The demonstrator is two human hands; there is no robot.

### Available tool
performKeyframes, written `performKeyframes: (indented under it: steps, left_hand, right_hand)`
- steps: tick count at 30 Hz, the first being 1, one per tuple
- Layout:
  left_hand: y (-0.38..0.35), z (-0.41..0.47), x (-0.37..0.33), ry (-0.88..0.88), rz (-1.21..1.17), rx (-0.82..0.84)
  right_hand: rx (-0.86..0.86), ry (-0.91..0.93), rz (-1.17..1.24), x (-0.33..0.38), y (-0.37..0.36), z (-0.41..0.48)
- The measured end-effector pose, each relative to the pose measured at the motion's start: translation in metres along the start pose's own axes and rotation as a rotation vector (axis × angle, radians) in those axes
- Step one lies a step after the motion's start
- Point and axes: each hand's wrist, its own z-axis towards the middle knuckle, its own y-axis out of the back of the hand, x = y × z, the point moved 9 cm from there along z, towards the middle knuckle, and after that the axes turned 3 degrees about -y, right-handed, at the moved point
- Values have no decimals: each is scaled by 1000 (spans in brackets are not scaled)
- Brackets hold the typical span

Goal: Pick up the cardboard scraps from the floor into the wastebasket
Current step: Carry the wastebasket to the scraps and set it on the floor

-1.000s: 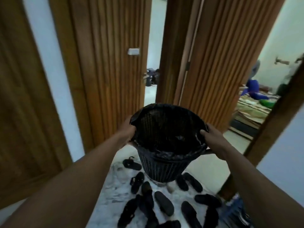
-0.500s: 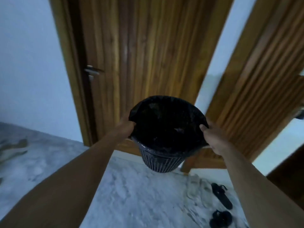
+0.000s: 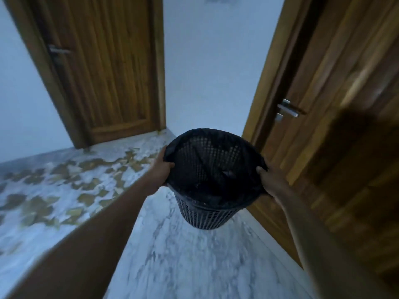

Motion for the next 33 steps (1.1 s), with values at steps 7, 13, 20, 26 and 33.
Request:
performKeyframes:
  steps: [7, 13, 20, 26, 33]
  left_hand:
    - [129, 95, 4, 41, -44, -199]
    - [213, 161, 30, 122, -16, -300]
    - [274, 301, 61, 148, -53, -258]
    - [278, 471, 98, 122, -24, -83]
    - [217, 645, 177, 215, -40, 70]
  right_hand:
    - [182, 6, 31, 72, -144, 140]
    - [323, 22, 81, 119, -247, 228]
    - [270, -22, 32, 122, -337, 350]
    - [133, -96, 6, 72, -389, 467]
    - [-12, -303, 196, -44, -409, 582]
